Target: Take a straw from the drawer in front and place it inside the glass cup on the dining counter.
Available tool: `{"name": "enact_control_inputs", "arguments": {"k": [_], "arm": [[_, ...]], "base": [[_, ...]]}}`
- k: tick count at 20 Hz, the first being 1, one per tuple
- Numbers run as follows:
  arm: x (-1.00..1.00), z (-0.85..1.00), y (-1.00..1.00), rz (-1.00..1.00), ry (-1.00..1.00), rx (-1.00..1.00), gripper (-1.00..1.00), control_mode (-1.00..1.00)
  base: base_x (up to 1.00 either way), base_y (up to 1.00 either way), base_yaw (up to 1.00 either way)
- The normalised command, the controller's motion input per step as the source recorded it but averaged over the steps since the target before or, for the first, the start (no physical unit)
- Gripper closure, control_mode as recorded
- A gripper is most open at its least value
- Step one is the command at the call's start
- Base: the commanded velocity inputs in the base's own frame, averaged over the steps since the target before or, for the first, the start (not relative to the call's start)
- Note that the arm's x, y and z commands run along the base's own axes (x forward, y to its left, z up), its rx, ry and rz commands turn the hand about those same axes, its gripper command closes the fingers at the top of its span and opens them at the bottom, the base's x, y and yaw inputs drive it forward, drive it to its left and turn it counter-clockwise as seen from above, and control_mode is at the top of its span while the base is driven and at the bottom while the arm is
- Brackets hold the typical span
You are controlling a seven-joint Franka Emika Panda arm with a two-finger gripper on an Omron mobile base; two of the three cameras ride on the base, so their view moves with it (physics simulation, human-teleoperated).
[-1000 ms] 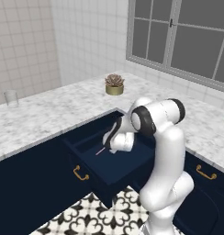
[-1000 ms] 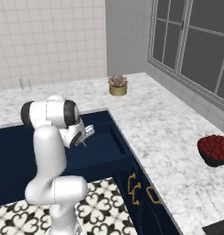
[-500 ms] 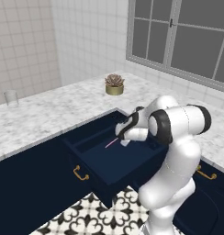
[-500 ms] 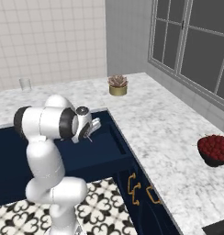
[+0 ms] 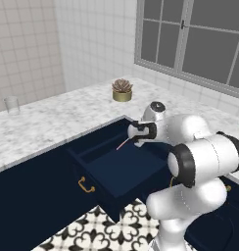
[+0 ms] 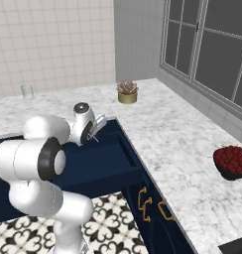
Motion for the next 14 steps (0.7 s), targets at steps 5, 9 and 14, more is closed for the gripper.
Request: {"name": "enact_control_inputs", "arguments": {"k": [5,9,14], "arm": [[-0.52,1.00,0.09,-0.01,-0.03,-0.05,1.00,-1.00],[-0.98,0.99,0.00,-0.01,-0.09,-0.04,1.00,-1.00],[-1.00,0.63,0.01,-0.02,-0.09,0.00,1.00,-1.00]], "base": [[0.00,0.00,0.00],[0.00,0.00,0.00],[0.00,0.00,0.00]]}}
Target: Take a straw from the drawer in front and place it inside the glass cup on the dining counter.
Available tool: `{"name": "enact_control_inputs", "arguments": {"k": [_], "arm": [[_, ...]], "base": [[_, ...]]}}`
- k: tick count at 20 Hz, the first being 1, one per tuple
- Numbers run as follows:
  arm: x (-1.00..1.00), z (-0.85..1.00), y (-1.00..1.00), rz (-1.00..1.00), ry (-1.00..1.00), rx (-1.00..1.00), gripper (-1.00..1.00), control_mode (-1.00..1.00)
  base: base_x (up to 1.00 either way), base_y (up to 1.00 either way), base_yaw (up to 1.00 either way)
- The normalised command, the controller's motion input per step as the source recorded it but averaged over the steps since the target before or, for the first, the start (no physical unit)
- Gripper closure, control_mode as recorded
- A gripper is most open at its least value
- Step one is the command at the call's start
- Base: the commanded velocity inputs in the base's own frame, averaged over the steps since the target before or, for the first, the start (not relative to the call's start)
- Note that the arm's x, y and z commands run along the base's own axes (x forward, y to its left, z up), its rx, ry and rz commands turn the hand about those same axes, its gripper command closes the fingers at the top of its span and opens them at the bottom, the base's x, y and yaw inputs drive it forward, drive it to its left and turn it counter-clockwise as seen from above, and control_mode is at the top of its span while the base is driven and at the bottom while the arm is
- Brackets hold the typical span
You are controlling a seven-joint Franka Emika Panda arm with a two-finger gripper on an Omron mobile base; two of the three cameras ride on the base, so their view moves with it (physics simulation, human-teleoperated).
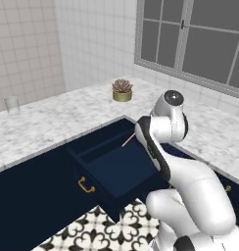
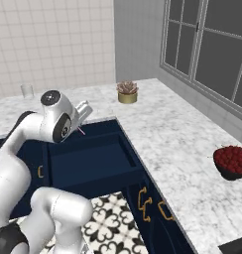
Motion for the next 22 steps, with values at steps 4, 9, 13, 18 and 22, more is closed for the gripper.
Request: {"name": "enact_control_inputs", "arguments": {"k": [4,9,13,18,22], "arm": [[-1.00,0.04,0.00,-0.11,-0.08,0.00,1.00,-1.00],[-0.68,-0.06,0.00,-0.03,-0.18,0.04,1.00,-1.00],[-0.47,0.00,0.00,0.01,0.01,0.01,1.00,-1.00],[-0.50,0.00,0.00,0.01,0.01,0.00,1.00,-1.00],[-0.32,-0.14,0.00,0.00,0.00,-0.01,1.00,-1.00]], "base": [[0.00,0.00,0.00],[0.00,0.00,0.00],[0.00,0.00,0.00],[0.00,0.00,0.00],[0.00,0.00,0.00]]}}
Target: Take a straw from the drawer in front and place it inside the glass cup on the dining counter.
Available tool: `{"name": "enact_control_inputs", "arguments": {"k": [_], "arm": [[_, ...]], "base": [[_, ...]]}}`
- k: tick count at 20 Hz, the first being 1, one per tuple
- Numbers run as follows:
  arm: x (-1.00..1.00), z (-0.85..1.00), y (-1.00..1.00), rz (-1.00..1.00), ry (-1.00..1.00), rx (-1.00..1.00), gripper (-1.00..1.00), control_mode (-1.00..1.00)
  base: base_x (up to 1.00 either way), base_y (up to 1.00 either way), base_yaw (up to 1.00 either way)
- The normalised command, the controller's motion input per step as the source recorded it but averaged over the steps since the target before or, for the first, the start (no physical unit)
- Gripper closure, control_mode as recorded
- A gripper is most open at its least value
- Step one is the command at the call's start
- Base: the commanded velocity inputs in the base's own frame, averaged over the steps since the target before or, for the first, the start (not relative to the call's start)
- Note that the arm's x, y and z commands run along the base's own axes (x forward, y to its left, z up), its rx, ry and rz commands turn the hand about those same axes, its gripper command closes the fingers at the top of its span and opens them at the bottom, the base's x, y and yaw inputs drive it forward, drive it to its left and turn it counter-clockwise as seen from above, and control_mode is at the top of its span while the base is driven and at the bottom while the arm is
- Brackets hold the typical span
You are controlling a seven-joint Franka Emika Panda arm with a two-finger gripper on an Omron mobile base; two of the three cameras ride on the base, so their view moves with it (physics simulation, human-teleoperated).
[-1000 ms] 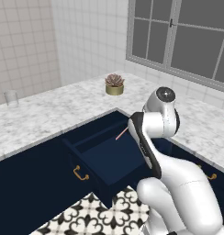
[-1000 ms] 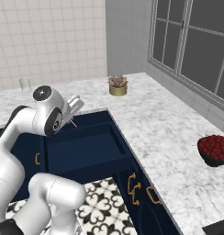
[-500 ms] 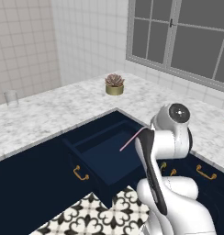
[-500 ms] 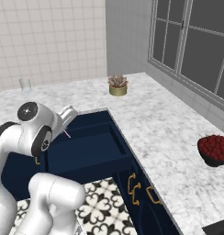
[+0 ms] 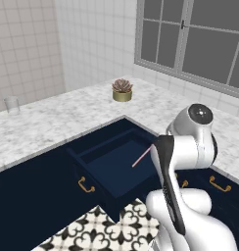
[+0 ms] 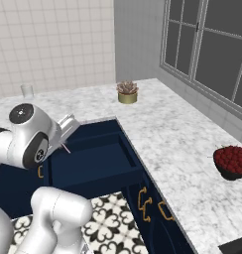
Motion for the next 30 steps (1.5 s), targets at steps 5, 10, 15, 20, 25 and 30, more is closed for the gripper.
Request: {"name": "enact_control_inputs", "arguments": {"k": [5,10,15,20,25,30], "arm": [[-0.15,-0.15,0.03,0.00,0.03,-0.05,1.00,1.00],[0.00,0.00,0.00,0.00,0.00,0.00,1.00,1.00],[0.00,0.00,0.00,0.00,0.00,0.00,1.00,1.00],[0.00,0.00,0.00,0.00,0.00,0.00,1.00,1.00],[0.00,0.00,0.00,0.00,0.00,0.00,1.00,1.00],[0.00,0.00,0.00,0.00,0.00,0.00,1.00,1.00]], "base": [[-0.22,0.00,0.00],[-0.77,0.02,0.12],[-0.40,0.57,0.47],[-0.21,0.85,0.62],[-0.03,0.98,0.62],[0.28,1.00,0.37]]}}
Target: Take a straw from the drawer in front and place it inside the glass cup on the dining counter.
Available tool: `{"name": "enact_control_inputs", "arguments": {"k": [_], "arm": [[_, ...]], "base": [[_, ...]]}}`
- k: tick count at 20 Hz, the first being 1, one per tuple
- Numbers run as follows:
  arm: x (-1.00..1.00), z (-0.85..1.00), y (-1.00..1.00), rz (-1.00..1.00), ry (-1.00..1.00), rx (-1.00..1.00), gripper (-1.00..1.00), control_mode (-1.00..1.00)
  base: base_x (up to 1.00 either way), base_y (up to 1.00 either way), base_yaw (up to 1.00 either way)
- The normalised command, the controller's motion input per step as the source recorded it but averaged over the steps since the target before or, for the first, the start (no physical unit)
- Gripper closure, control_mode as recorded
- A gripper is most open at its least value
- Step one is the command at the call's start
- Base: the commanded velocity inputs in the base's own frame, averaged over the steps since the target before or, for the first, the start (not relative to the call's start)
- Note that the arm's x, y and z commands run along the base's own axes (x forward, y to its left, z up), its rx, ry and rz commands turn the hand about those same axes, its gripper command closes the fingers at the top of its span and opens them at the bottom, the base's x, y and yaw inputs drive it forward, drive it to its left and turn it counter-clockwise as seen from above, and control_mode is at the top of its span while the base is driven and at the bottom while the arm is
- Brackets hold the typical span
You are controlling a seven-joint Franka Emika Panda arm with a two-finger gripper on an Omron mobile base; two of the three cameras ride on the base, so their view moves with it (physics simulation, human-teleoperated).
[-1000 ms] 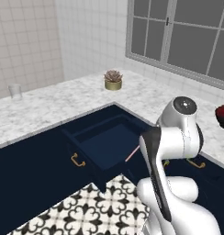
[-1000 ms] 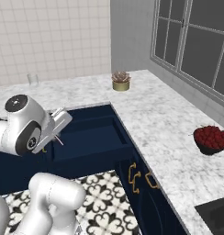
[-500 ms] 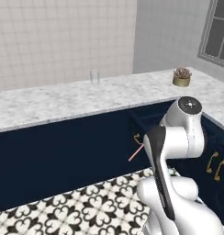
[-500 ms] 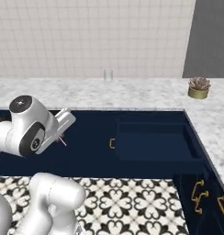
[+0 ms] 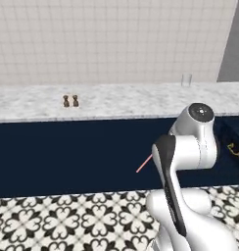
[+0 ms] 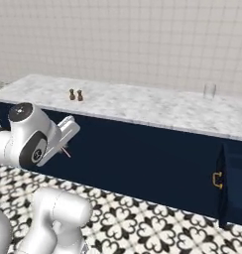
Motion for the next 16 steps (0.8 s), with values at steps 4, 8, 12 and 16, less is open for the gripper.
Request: {"name": "enact_control_inputs", "arguments": {"k": [4,8,12,16], "arm": [[0.00,0.00,0.00,0.00,0.00,0.00,1.00,1.00],[0.00,0.00,0.00,0.00,0.00,0.00,1.00,1.00],[0.00,0.00,0.00,0.00,0.00,0.00,1.00,1.00],[0.00,0.00,0.00,0.00,0.00,0.00,1.00,1.00]], "base": [[0.88,1.00,0.20],[1.00,1.00,0.09],[0.94,1.00,0.02],[0.83,1.00,0.00]]}}
